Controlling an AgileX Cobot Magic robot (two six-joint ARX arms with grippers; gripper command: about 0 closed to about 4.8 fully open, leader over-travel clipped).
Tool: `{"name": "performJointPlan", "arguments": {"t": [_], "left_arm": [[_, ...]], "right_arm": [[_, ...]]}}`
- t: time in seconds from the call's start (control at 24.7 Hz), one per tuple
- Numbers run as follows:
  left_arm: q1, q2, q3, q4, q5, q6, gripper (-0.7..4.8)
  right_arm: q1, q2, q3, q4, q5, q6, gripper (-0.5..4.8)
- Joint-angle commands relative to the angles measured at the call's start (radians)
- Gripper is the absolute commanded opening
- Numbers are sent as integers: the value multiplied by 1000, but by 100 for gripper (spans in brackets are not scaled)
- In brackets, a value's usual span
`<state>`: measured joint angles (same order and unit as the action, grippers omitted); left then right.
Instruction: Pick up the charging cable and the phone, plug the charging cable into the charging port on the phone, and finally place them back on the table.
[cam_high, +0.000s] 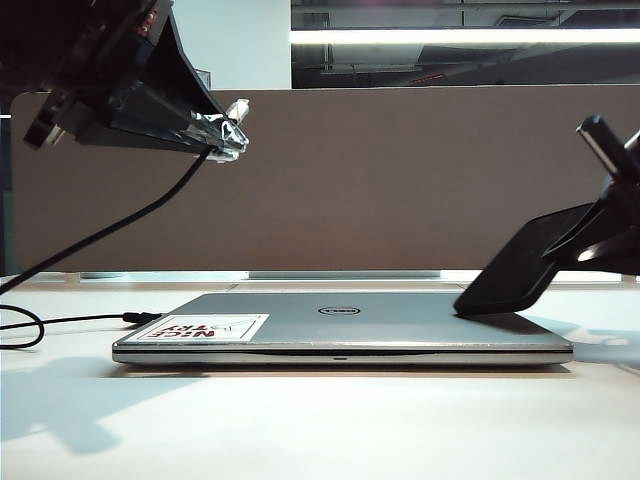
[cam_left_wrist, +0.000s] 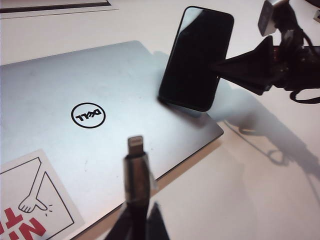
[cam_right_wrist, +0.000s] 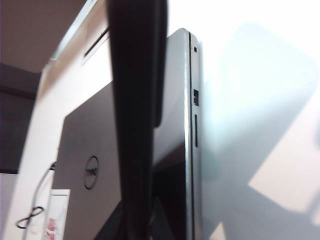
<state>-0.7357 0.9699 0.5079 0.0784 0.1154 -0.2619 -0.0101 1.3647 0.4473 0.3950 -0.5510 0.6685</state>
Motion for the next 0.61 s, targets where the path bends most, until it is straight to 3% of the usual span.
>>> {"name": "performJointPlan", "arguments": {"t": [0.04, 0.24, 0.61], "left_arm": [[-1, -2, 2, 13, 2, 4, -6], [-1, -2, 2, 14, 2, 4, -6], [-1, -2, 2, 14, 2, 4, -6]], "right_arm": [[-3, -140, 73, -341, 69, -187, -5], [-3, -231, 246, -692, 112, -366, -5], [0, -233, 454, -1051, 193, -465, -5]]}}
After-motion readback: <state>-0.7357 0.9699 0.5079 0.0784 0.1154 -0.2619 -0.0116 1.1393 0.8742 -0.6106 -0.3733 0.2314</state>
